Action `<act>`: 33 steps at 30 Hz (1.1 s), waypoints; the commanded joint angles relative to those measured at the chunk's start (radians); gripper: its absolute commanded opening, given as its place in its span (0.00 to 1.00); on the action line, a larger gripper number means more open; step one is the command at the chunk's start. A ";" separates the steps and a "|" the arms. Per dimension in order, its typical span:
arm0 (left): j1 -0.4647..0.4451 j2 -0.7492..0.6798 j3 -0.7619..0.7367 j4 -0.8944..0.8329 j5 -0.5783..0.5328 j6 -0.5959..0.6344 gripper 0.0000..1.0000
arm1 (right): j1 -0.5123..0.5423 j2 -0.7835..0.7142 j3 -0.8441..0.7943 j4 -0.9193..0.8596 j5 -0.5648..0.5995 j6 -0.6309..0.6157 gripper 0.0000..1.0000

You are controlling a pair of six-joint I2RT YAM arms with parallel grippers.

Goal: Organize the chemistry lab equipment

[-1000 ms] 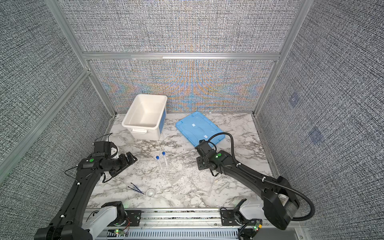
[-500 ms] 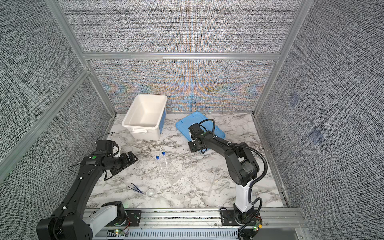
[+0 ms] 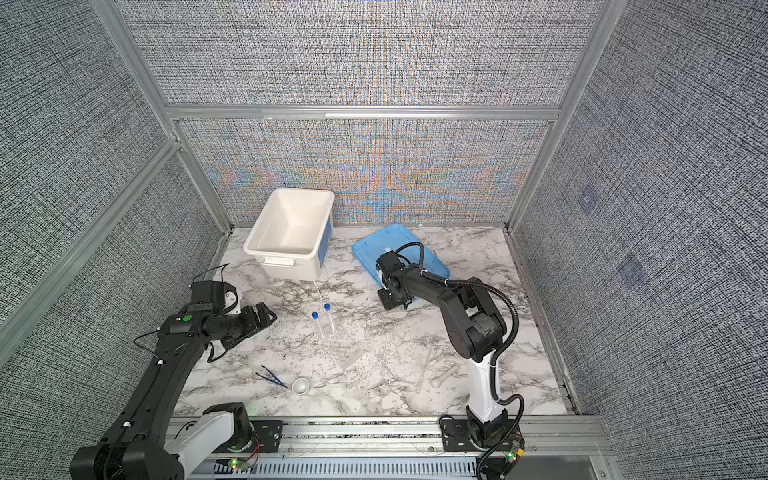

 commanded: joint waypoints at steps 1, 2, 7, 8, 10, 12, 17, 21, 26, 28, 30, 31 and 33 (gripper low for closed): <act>-0.011 -0.019 -0.003 0.007 -0.024 -0.001 0.99 | 0.003 -0.012 -0.019 -0.018 -0.047 -0.083 0.06; -0.016 -0.025 -0.005 0.010 -0.025 0.000 0.99 | 0.001 -0.018 -0.019 -0.024 -0.079 -0.095 0.06; -0.019 -0.033 -0.015 0.024 -0.026 -0.001 0.99 | 0.015 -0.020 0.016 -0.075 -0.164 -0.183 0.03; -0.019 -0.033 -0.014 0.025 -0.027 -0.001 0.99 | 0.021 -0.016 0.032 -0.099 -0.153 -0.200 0.03; -0.019 -0.029 -0.013 0.024 -0.024 -0.001 0.99 | 0.025 -0.014 0.052 -0.136 -0.121 -0.245 0.03; -0.019 -0.028 -0.012 0.022 -0.022 -0.003 0.99 | 0.029 -0.018 0.057 -0.149 -0.058 -0.300 0.03; -0.021 -0.028 -0.012 0.025 -0.018 -0.002 0.99 | 0.020 -0.011 0.091 -0.182 -0.011 -0.385 0.03; -0.021 -0.029 -0.014 0.025 -0.015 -0.004 0.99 | 0.013 -0.009 0.076 -0.131 -0.061 -0.490 0.01; -0.025 -0.029 -0.015 0.027 -0.018 -0.004 0.99 | 0.003 -0.026 0.021 -0.082 -0.116 -0.684 0.00; -0.027 -0.028 -0.015 0.025 -0.019 -0.004 0.99 | -0.001 -0.024 0.017 -0.073 -0.106 -0.726 0.00; -0.030 -0.026 -0.015 0.025 -0.019 -0.006 0.99 | -0.006 -0.012 0.031 -0.083 -0.107 -0.749 0.00; -0.030 -0.023 -0.014 0.025 -0.020 -0.007 0.99 | -0.009 -0.009 0.035 -0.082 -0.105 -0.758 0.00; -0.030 -0.023 -0.013 0.022 -0.023 -0.006 0.99 | -0.012 -0.008 0.030 -0.063 -0.094 -0.771 0.03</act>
